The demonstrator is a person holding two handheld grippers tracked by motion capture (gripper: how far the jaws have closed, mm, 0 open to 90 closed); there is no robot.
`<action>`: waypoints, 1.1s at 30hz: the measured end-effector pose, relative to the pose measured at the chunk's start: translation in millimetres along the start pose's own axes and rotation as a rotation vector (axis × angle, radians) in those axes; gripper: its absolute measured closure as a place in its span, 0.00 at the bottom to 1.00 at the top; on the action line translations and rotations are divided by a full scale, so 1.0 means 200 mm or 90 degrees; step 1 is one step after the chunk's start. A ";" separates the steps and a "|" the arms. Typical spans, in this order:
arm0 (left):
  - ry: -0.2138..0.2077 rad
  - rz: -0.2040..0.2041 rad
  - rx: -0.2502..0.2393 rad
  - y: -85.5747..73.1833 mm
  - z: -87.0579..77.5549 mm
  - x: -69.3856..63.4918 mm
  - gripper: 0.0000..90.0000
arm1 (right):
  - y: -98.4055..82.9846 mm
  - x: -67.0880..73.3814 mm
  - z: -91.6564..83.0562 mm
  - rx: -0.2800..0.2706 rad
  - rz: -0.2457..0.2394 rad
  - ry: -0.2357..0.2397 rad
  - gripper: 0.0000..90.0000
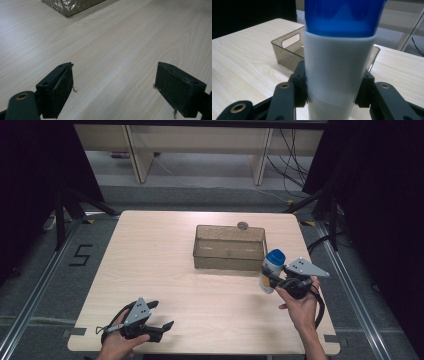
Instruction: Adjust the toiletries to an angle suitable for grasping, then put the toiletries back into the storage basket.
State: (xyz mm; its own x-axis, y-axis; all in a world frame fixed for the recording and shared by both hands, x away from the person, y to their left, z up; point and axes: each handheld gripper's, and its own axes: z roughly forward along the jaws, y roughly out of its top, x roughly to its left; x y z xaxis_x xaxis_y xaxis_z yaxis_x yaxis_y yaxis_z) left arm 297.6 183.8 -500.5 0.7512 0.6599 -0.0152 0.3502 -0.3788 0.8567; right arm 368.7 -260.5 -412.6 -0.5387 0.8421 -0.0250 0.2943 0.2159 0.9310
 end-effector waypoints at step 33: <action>0.003 0.001 -0.004 -0.01 -0.02 0.00 0.16 | 0.17 -0.10 0.14 -0.012 0.035 -0.019 0.62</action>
State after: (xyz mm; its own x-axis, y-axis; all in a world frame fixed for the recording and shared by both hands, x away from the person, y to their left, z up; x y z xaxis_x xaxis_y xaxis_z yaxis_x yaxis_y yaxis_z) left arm 295.2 187.5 -499.5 0.7492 0.6622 -0.0121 0.3460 -0.3758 0.8597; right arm 411.9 -256.1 -391.2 -0.4986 0.8667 0.0159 0.3073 0.1596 0.9381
